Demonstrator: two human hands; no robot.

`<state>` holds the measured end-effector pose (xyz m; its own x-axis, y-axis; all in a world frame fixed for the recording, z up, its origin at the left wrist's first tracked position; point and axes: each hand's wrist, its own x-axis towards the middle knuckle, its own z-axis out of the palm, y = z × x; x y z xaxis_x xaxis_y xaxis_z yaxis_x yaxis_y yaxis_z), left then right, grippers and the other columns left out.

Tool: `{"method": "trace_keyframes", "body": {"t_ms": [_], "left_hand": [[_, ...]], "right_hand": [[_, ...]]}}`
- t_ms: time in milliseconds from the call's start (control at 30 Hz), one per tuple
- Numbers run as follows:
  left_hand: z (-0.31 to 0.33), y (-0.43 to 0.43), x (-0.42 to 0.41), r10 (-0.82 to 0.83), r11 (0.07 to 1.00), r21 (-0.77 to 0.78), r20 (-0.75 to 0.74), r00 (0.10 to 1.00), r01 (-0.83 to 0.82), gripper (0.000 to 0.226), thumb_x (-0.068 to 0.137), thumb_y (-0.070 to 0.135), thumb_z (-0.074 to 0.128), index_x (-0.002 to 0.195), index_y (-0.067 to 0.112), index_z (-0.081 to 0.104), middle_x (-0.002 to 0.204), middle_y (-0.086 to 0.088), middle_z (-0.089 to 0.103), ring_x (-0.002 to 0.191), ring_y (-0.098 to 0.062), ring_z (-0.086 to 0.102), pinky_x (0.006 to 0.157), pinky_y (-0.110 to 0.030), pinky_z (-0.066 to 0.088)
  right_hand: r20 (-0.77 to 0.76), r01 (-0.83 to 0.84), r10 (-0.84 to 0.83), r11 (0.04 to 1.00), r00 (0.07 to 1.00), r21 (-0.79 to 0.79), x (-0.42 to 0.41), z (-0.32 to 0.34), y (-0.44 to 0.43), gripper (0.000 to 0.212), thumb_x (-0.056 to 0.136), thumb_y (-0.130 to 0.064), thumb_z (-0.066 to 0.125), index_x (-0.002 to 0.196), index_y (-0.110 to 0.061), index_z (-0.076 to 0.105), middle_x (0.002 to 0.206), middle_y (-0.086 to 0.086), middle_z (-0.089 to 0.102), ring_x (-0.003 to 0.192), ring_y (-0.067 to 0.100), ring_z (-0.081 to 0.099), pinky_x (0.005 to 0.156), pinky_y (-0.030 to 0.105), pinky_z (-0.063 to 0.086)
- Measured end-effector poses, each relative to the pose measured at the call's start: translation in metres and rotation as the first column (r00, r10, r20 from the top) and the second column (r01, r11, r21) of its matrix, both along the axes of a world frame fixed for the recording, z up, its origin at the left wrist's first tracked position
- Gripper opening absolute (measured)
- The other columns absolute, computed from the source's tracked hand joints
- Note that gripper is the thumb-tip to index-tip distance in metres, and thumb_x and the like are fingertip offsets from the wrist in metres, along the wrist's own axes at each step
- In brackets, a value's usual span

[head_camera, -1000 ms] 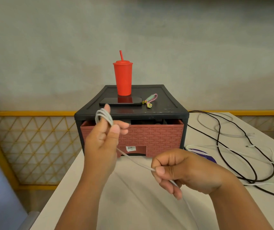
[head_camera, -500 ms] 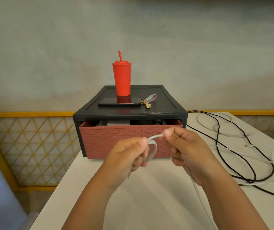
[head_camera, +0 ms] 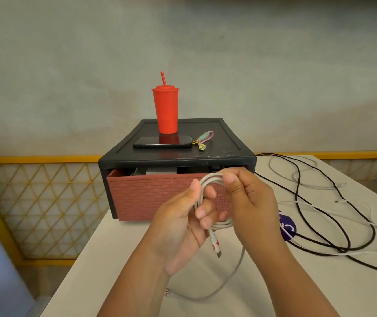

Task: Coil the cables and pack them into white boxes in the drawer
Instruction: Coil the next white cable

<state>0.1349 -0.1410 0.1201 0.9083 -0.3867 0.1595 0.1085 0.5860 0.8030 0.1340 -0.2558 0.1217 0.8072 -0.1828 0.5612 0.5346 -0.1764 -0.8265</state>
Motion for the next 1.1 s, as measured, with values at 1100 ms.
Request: {"method": "trace_keyframes", "body": {"t_ms": [1100], "left_hand": [[0.009, 0.012, -0.008, 0.072, 0.619, 0.669, 0.473, 0.878, -0.411, 0.016, 0.084, 0.011, 0.066, 0.083, 0.026, 0.071, 0.067, 0.009, 0.064, 0.058, -0.001, 0.056, 0.063, -0.016, 0.049]], "right_hand": [[0.006, 0.254, -0.258, 0.956, 0.966, 0.148, 0.003, 0.004, -0.011, 0.027, 0.093, -0.029, 0.047, 0.071, -0.031, 0.063, 0.068, -0.013, 0.066, 0.064, 0.0, 0.058, 0.054, 0.017, 0.048]]}}
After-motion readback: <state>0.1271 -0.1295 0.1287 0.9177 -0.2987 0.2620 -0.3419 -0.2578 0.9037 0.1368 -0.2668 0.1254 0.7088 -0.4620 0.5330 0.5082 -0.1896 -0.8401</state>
